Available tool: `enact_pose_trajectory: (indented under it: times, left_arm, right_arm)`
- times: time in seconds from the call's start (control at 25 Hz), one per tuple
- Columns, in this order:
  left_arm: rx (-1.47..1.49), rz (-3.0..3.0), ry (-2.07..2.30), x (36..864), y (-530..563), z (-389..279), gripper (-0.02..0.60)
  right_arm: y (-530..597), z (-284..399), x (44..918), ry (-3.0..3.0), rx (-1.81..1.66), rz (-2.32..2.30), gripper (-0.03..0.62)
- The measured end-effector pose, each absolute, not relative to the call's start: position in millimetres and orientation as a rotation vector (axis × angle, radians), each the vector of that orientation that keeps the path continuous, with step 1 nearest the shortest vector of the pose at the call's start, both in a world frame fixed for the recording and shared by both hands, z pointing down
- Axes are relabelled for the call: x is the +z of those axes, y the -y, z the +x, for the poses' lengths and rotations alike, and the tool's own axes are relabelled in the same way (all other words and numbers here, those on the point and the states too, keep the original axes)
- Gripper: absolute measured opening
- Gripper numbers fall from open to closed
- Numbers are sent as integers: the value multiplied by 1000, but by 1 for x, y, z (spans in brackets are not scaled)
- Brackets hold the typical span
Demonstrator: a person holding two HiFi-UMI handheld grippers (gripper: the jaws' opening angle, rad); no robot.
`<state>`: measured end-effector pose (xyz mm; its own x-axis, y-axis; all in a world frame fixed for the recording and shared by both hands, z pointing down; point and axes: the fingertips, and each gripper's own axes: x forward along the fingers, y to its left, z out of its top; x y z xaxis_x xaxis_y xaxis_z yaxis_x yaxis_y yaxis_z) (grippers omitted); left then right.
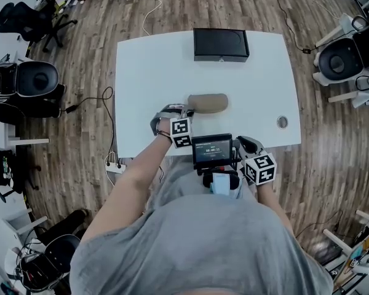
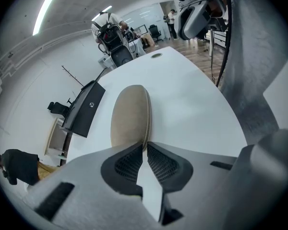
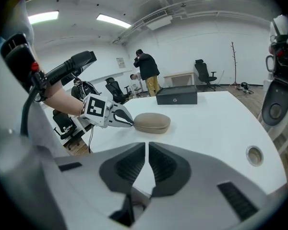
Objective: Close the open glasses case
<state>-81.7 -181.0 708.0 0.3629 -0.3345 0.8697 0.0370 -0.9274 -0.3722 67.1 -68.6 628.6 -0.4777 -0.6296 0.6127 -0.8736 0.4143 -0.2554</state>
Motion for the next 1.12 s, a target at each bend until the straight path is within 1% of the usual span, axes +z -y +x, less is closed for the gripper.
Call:
enact_pose_trajectory:
  times: [0.36,0.56,1.12]
  left_arm:
    - [-1586,-2290,-262,712,180,-86,44]
    - [-1577,-2247,-265,733,191,-98,46]
    - [-1595,-2256,-263,715,181,-76,46]
  right_arm:
    - [67,63,632,2234,777,1267,34]
    - [69,53,634,2228,775,1254,34]
    - [62,77,634,2222,776,1255,34]
